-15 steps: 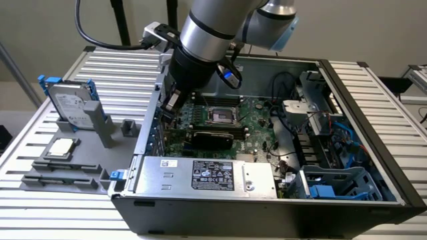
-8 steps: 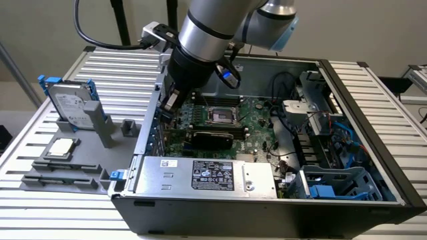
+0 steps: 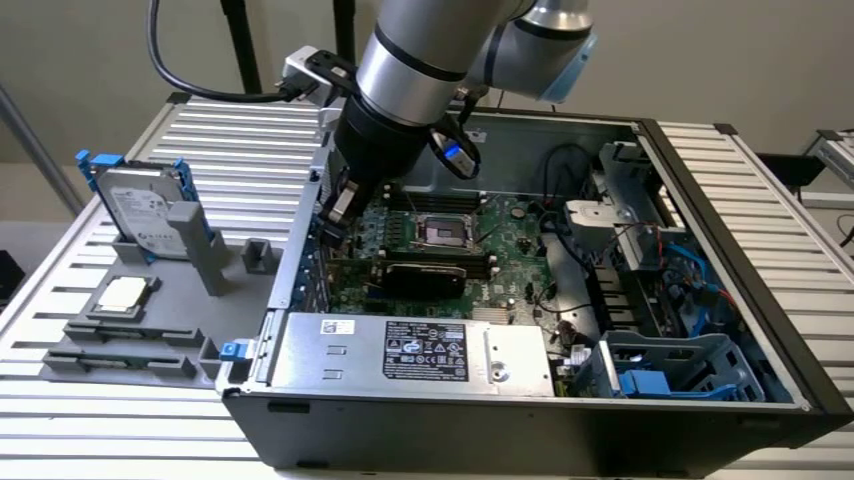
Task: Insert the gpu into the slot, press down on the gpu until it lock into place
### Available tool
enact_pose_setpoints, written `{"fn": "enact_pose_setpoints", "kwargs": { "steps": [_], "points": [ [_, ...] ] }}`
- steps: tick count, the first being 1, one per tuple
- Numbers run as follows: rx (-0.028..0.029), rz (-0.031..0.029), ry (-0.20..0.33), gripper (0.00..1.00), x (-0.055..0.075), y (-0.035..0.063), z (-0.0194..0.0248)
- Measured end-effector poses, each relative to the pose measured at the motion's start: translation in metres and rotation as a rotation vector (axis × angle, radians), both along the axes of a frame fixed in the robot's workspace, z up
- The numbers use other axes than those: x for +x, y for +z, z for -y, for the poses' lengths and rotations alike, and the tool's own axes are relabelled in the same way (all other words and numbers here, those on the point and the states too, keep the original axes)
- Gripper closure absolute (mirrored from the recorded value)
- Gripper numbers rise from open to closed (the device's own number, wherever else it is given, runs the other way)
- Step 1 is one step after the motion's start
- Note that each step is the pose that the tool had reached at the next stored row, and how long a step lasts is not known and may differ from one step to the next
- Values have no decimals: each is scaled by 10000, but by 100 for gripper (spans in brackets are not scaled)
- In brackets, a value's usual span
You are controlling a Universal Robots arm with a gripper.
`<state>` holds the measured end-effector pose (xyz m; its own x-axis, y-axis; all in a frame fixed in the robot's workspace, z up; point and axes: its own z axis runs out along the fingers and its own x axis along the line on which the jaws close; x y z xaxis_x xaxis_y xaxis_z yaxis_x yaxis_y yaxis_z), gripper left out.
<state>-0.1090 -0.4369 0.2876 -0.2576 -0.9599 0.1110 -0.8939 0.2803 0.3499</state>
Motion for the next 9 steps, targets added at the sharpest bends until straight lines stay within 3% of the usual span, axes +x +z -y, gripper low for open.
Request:
{"fn": "enact_pose_setpoints", "kwargs": {
  "steps": [9],
  "points": [
    [2, 20, 0, 89, 0, -4, 0]
  ]
}}
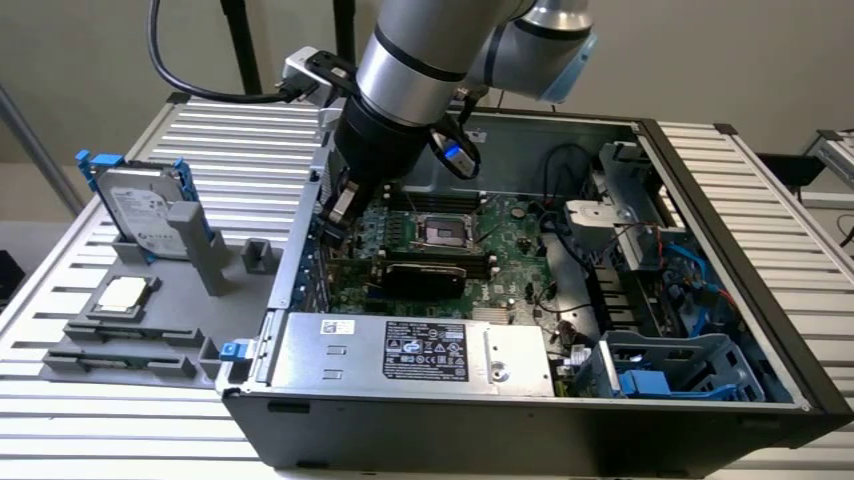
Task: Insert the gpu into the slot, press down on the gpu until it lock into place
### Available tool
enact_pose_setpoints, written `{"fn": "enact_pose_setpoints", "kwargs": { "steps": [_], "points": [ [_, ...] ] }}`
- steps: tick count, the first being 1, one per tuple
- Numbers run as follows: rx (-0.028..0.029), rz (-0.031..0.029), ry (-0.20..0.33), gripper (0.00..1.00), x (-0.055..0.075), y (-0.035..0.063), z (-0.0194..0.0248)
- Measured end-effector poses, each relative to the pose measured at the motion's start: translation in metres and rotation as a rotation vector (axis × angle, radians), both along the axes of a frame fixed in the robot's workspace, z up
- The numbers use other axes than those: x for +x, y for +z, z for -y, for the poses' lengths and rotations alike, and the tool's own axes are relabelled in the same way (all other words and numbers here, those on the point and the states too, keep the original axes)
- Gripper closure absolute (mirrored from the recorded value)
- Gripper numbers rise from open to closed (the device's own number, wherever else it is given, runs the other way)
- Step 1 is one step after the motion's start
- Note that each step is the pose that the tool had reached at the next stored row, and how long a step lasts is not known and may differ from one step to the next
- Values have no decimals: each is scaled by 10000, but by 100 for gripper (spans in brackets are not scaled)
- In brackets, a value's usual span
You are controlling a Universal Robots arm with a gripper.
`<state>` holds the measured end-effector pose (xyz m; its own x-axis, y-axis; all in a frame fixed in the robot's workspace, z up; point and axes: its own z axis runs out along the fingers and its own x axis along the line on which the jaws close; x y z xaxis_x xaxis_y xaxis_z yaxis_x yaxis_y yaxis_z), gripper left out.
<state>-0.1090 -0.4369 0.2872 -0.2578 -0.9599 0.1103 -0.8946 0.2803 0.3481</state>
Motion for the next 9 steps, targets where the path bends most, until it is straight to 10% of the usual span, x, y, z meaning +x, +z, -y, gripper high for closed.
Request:
{"fn": "enact_pose_setpoints", "kwargs": {
  "steps": [9],
  "points": [
    [0, -1, 0, 89, 0, 0, 0]
  ]
}}
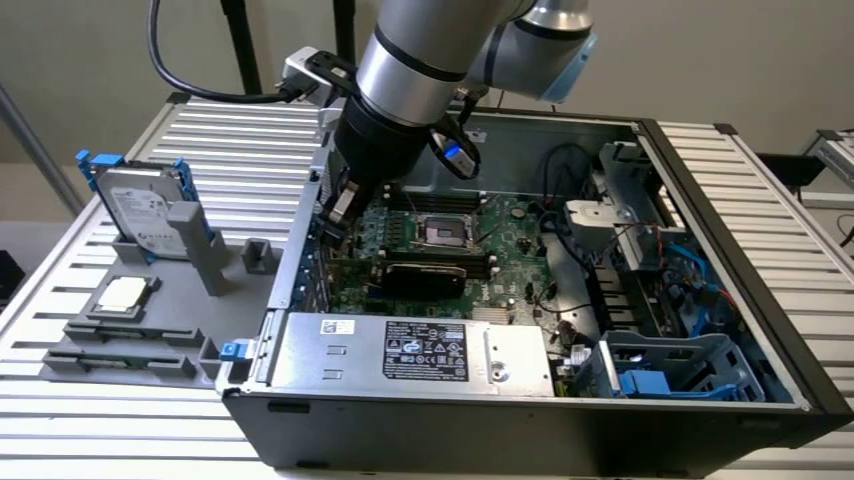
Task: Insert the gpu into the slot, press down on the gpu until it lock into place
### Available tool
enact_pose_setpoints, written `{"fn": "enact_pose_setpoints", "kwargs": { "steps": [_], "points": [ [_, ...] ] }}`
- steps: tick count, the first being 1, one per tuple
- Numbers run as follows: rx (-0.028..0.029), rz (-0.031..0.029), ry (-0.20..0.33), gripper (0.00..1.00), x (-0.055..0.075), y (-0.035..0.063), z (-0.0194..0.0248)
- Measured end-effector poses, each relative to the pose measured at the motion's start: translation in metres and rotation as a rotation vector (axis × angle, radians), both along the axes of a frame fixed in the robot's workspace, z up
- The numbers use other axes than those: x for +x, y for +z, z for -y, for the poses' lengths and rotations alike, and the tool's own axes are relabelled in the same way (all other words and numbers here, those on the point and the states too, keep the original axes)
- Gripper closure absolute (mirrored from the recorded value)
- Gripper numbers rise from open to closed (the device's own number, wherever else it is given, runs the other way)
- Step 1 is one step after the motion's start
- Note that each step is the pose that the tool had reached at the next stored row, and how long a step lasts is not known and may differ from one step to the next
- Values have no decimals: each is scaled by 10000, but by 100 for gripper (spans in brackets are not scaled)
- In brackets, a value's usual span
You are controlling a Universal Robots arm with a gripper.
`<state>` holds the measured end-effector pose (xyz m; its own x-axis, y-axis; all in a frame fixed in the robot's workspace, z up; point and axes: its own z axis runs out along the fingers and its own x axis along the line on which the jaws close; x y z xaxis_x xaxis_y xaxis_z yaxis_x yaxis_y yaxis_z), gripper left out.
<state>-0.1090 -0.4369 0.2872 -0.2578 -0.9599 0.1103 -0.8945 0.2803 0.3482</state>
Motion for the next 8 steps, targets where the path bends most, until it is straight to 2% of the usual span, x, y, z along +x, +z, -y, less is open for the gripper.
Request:
{"fn": "enact_pose_setpoints", "kwargs": {
  "steps": [8],
  "points": [
    [6, 1, -1, 89, 2, 6, 0]
  ]
}}
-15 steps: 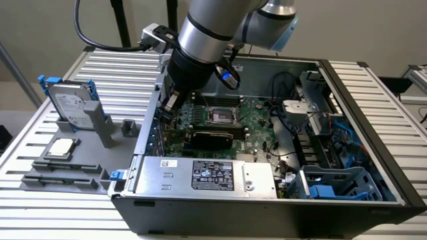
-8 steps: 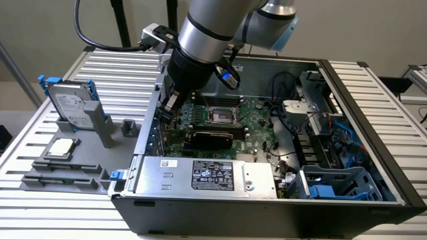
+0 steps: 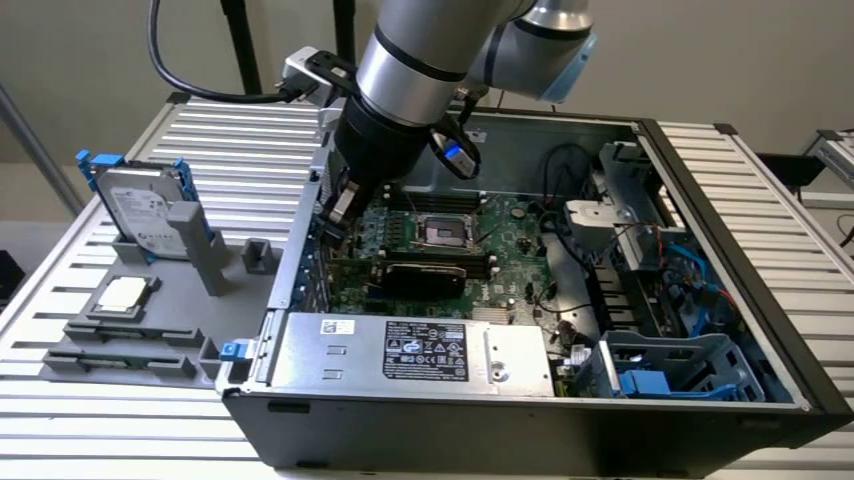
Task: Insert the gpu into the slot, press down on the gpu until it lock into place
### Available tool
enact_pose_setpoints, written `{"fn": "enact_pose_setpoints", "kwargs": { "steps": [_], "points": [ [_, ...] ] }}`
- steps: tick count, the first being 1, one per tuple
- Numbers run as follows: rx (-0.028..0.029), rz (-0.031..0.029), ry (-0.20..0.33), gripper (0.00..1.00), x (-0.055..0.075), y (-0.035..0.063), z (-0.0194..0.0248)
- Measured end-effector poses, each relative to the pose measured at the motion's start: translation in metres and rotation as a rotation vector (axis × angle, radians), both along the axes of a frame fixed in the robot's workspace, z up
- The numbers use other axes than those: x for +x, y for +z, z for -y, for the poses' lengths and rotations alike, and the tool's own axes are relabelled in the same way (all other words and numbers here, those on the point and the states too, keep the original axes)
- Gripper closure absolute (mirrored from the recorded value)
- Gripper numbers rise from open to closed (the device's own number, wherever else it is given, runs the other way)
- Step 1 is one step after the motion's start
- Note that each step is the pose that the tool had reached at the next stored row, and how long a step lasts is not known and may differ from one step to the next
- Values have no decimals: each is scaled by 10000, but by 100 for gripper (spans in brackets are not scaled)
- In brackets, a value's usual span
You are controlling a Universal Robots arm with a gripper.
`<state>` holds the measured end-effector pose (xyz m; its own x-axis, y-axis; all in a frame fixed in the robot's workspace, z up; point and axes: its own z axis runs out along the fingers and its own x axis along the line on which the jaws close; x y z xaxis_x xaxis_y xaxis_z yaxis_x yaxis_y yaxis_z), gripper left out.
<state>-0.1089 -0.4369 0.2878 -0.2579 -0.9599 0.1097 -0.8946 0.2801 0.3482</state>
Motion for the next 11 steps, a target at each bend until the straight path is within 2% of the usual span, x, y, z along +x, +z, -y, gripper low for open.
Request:
{"fn": "enact_pose_setpoints", "kwargs": {
  "steps": [3, 6, 11],
  "points": [
    [26, -1, 38, 89, 22, 30, 0],
    [79, -1, 210, 89, 53, 63, 0],
    [148, -2, 832, 89, 57, 68, 0]
  ]
}}
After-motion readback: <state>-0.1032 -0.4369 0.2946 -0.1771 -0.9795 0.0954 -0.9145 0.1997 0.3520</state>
